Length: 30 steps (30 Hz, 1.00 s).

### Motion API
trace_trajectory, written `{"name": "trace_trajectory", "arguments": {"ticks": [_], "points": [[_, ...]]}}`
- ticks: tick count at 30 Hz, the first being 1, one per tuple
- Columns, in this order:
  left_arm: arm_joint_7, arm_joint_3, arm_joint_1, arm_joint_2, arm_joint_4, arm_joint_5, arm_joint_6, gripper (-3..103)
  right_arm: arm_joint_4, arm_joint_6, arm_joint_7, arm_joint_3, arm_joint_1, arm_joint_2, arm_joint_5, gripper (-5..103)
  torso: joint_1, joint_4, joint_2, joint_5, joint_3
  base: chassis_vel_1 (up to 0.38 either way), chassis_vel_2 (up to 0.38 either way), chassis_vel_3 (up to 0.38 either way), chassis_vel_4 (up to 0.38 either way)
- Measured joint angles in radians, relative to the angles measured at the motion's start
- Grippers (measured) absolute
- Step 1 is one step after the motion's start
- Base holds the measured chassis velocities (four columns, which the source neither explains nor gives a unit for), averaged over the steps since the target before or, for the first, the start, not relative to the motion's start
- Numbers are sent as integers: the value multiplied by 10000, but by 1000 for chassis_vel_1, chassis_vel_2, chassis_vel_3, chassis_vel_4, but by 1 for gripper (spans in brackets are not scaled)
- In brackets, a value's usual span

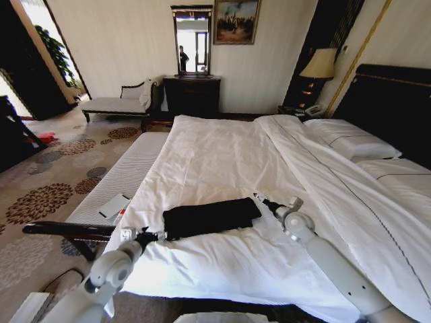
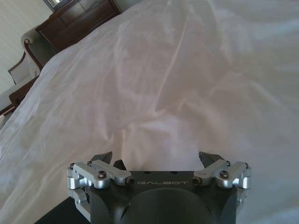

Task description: Fold the clothes on the bed.

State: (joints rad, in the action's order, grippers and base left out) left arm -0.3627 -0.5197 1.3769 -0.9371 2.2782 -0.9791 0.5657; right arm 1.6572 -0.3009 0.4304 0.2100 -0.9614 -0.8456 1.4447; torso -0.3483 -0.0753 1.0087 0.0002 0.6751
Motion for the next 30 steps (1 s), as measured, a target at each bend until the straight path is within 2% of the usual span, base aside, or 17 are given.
{"name": "trace_trajectory", "arguments": {"ticks": [2, 5, 8, 16, 23, 26, 28, 30], "points": [[-165, -434, -672, -282, 593, -935, -286, 100, 70, -193, 225, 22, -76, -41, 247, 100, 0, 0, 0, 0, 0, 0, 0, 0, 0], [-372, -883, -1389, -600, 828, -1763, -493, 100, 264, -624, 640, 143, -182, -148, 798, 100, 0, 0, 0, -1, 0, 0, 0, 0, 0], [-453, -1059, -1585, -721, 795, -1957, -531, 100, 419, -967, 895, 190, -279, -201, 1241, 100, -1, 0, 0, -1, 0, 0, 0, 0, 0], [-466, -1044, -1401, -923, 524, -1523, -562, 100, 919, -1546, 1778, 304, -513, -415, 2373, 100, 0, 2, 0, -3, 0, 0, 0, 0, 0], [-454, -998, -1429, -918, 366, -1378, -594, 100, 1275, -1689, 2046, 491, -703, -517, 2817, 103, 0, 1, 0, -3, 0, 0, 0, 0, 0], [-451, -964, -1446, -910, 283, -1307, -620, 100, 1300, -1695, 2057, 546, -768, -548, 2827, 89, 0, 1, 0, -3, 0, 0, 0, 0, 0], [-449, -956, -1446, -906, 265, -1286, -626, 100, 1300, -1696, 2058, 551, -777, -553, 2824, 89, 0, 1, 0, -2, 0, 0, 0, 0, 0], [-447, -942, -1446, -902, 230, -1222, -641, 100, 1302, -1694, 2057, 557, -799, -566, 2809, 79, 0, 1, 0, -2, 0, 0, 0, 0, 0]]}}
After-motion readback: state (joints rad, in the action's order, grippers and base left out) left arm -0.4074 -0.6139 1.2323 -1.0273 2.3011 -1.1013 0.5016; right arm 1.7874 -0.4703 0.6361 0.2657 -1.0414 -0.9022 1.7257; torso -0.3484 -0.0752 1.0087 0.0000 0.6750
